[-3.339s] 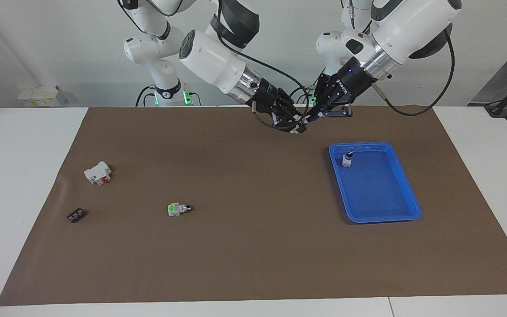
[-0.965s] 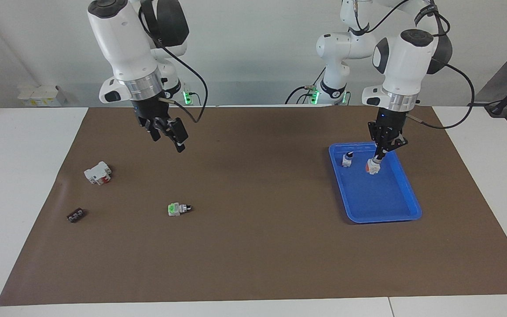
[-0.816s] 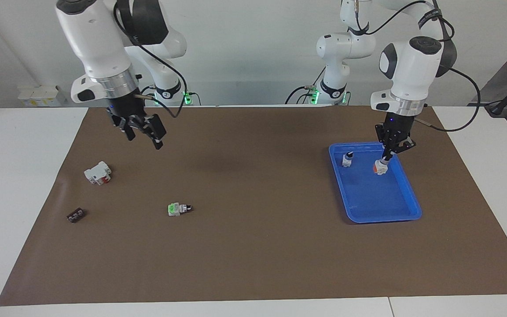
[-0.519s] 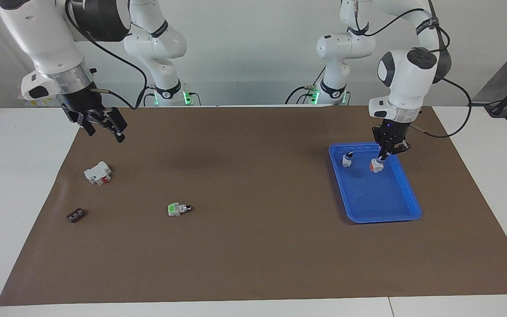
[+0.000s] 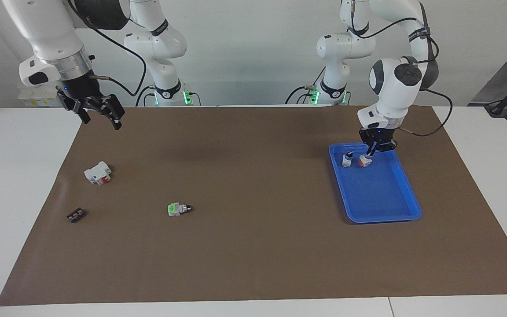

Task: Turn and place switch with both arms
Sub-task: 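Lower the switch into the tray while the right gripper withdraws, then open the left gripper and draw it back from the tray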

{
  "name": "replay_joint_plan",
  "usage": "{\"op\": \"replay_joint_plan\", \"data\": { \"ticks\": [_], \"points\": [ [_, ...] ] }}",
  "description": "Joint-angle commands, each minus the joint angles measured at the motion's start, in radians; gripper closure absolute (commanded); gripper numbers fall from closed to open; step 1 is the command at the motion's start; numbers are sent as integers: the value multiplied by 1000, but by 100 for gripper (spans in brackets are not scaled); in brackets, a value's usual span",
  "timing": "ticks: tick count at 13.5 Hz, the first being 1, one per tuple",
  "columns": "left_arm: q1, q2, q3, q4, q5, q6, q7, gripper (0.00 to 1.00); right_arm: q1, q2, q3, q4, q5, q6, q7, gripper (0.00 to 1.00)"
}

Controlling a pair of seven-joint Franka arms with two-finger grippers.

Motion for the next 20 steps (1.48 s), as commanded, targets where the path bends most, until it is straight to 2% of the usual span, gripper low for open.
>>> {"op": "replay_joint_plan", "data": {
  "ticks": [1, 2, 3, 7, 10, 13, 16, 20],
  "points": [
    [-33, -35, 6, -14, 15, -31, 26, 45, 4, 14, 1, 33, -27, -36, -46, 0],
    [-33, -31, 6, -6, 15, -23, 26, 16, 2, 12, 1, 33, -28, -39, -49, 0],
    [-33, -28, 6, 14, 15, -26, 26, 0, 2, 7, -1, 32, -22, -41, -55, 0],
    [-18, -54, 9, 77, 14, -36, -1, 0, 4, 0, 1, 12, 2, -39, -52, 0],
    [-1, -69, 15, 77, 14, -85, -189, 0, 2, 0, 1, 12, 4, -30, -52, 0],
    [-12, -72, 12, 159, 12, -159, -317, 0, 4, 0, 8, 12, 4, -38, -50, 0],
    [-30, -57, 5, 328, -61, -317, -472, 0, 2, 0, 8, 12, 4, -38, -46, 0],
    [-41, -17, 6, 584, -115, -589, -543, 0, 1, 0, 8, 12, 4, -38, -46, 0]
  ]
}}
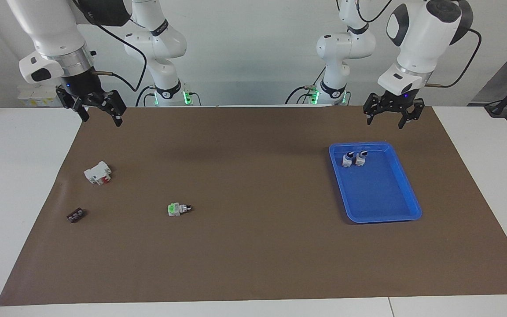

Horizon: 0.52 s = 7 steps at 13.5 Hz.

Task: Turn and place switch with both arms
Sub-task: 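Open the left gripper and draw it back from the tray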

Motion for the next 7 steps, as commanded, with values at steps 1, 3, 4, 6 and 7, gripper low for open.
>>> {"op": "replay_joint_plan", "data": {
  "ticks": [1, 3, 4, 6, 7],
  "points": [
    [-9, 50, 10, 172, -18, -145, -25, 0, -7, -1, 4, 2, 7, -11, -15, 0],
    [3, 108, 12, 288, -35, -197, -25, 0, -7, -1, 4, 2, 7, -11, -14, 0],
    [2, 114, 15, 313, -38, -200, -25, 0, -7, -1, 4, 2, 7, -11, -14, 0],
    [3, 148, 19, 371, -67, -255, -25, 0, -7, -1, 4, 2, 7, -11, -14, 0],
    [5, 172, 19, 433, -69, -307, -25, 0, -7, -1, 4, 2, 7, -11, -14, 0]
  ]
}}
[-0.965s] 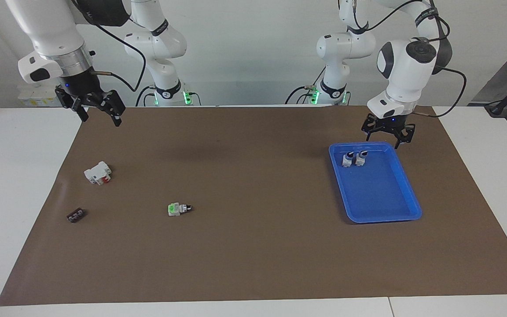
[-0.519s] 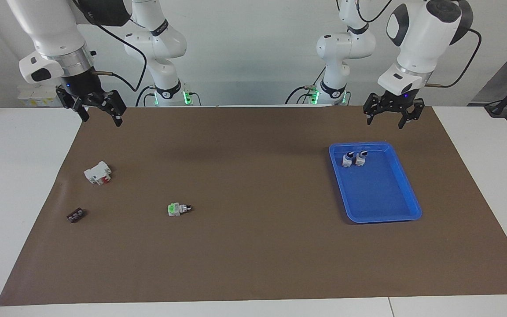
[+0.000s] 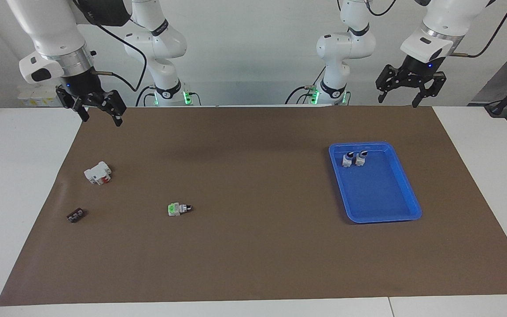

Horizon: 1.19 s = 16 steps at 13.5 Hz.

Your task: Turn and place switch with both arms

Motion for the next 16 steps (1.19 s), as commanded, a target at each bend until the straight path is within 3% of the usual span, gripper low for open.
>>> {"op": "replay_joint_plan", "data": {
  "ticks": [1, 6, 11, 16],
  "points": [
    [7, 102, 4, 192, -19, -140, -12, 0, -7, -1, 4, 2, 7, -11, -14, 0],
    [10, 101, 0, 195, -10, -135, -15, 0, -7, -1, 4, 2, 7, -11, -14, 0],
    [-111, 105, 102, 204, 41, -144, -15, 0, -7, -2, 4, 2, 7, -11, -14, 0],
    [-80, 96, 117, 181, 7, -92, -60, 0, -6, -1, 4, 2, 7, -11, -14, 0]
  ]
}}
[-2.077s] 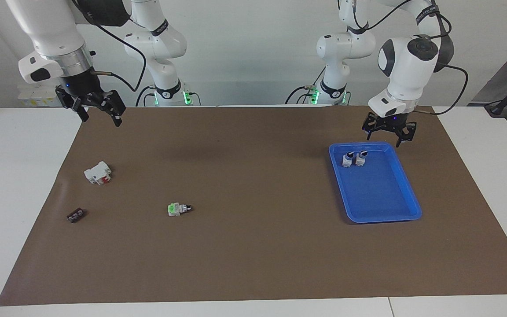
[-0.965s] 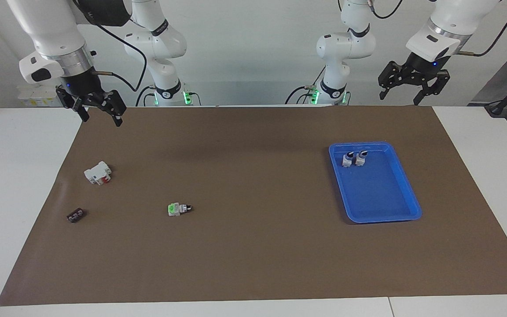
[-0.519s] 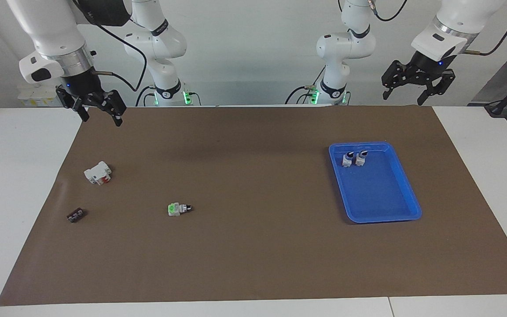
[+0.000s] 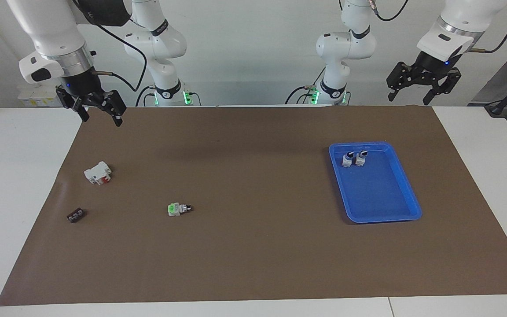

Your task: Turn and place switch with both arms

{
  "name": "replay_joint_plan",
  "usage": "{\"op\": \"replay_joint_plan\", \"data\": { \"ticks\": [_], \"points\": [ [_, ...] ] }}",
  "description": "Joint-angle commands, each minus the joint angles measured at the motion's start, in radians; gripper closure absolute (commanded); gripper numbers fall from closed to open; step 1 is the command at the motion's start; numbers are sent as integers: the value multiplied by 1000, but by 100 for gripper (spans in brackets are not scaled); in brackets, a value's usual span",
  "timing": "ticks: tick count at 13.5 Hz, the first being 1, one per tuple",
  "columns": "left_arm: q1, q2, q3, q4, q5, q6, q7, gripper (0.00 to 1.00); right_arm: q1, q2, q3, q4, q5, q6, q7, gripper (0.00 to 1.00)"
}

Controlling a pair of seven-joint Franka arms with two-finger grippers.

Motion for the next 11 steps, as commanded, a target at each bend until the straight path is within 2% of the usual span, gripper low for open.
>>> {"op": "replay_joint_plan", "data": {
  "ticks": [1, 11],
  "points": [
    [4, -4, 2, -9, -11, -2, -20, 0, -7, -1, 4, 2, 7, -11, -14, 0],
    [6, -19, 2, -30, 26, -35, -74, 0, -7, -1, 4, 2, 7, -11, -14, 0]
  ]
}}
